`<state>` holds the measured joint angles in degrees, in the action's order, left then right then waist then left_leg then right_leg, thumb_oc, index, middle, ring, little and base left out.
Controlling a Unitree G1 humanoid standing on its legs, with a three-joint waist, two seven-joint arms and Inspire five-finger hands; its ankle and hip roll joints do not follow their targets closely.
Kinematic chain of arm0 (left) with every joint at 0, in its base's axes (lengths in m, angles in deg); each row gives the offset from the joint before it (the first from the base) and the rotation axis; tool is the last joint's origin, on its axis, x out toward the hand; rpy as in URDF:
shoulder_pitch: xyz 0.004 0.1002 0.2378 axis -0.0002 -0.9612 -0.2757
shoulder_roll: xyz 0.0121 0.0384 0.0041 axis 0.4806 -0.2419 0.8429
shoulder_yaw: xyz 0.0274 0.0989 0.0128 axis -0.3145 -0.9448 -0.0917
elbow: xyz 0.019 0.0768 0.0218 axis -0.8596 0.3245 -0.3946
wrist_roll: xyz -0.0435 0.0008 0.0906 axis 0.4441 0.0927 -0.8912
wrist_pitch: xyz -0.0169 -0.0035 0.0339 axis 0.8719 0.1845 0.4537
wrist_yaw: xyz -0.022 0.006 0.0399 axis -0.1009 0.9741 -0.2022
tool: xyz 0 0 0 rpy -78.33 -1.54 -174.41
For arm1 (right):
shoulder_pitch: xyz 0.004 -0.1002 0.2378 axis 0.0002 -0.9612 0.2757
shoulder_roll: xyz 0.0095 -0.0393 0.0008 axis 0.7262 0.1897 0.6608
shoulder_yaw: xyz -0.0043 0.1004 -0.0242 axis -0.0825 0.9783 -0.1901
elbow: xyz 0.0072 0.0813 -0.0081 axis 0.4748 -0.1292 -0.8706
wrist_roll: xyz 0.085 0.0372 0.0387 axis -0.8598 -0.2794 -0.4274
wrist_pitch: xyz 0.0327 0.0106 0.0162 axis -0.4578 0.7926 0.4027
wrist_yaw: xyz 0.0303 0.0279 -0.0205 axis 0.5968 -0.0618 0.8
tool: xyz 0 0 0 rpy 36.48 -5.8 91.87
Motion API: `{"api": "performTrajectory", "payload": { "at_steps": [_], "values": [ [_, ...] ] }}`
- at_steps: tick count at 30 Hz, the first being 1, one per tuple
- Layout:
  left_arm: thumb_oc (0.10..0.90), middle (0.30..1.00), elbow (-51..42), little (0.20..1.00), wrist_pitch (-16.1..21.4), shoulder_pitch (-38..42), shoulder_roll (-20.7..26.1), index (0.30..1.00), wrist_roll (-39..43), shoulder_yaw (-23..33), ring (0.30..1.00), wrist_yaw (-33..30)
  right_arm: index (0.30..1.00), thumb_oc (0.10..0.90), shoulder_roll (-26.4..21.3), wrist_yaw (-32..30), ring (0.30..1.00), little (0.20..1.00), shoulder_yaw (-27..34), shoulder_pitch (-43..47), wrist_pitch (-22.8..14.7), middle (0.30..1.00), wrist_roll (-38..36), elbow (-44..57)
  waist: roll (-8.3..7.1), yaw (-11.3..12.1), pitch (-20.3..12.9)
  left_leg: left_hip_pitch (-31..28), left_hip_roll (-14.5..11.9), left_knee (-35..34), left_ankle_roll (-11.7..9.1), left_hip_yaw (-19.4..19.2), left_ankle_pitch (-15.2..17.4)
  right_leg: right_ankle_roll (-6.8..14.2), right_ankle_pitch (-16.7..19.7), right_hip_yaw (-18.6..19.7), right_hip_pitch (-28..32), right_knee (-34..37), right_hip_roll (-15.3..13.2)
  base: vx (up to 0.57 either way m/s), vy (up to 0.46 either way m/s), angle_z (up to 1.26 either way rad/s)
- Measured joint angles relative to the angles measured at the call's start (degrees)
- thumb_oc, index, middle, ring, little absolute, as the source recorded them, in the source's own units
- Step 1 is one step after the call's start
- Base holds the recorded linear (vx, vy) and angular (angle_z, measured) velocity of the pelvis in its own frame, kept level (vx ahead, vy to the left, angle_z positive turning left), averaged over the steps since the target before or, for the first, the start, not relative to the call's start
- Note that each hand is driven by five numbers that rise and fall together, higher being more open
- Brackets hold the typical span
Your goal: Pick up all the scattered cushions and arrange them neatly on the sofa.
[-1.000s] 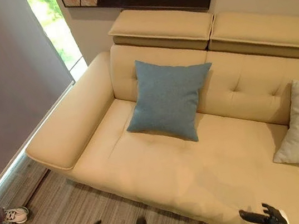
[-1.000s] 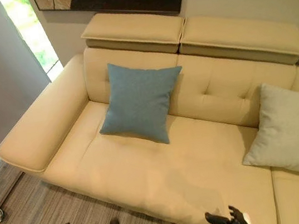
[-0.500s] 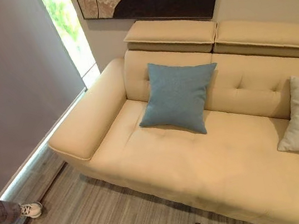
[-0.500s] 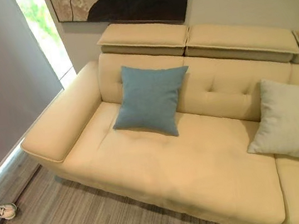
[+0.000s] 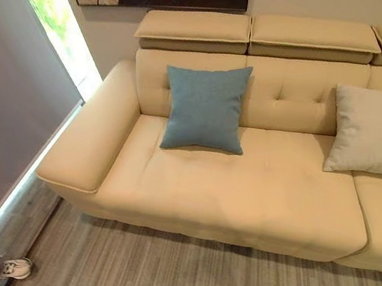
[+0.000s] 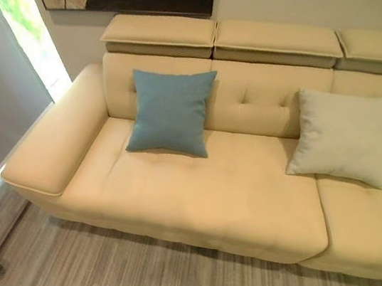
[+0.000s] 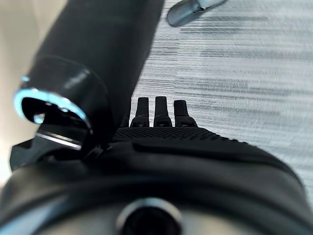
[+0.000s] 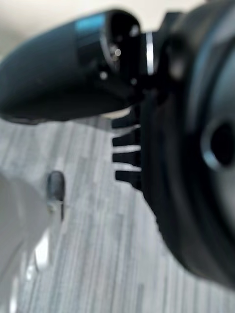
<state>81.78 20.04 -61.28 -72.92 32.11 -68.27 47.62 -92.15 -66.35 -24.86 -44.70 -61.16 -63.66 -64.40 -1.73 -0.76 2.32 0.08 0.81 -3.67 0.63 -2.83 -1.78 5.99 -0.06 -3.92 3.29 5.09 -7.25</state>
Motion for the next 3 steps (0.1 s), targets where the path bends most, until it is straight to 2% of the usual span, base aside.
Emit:
{"api": "performTrajectory", "payload": {
  "at_steps": [3],
  "values": [
    [0.8,0.9,-1.2,0.9,0.0,-0.1,-1.0,0.9,0.9,-0.6,0.9,0.1,0.9,0.8,0.0,1.2,0.9,0.9,-0.7,0.2,-0.1,0.9,1.2,0.5,1.26,0.0,-0.7,-0.5,-0.9,-1.4,-0.6,0.5,-1.0,-0.6,0.4,-0.6,0.0,0.3,1.1,-0.01,-0.031,0.1]
  ]
}}
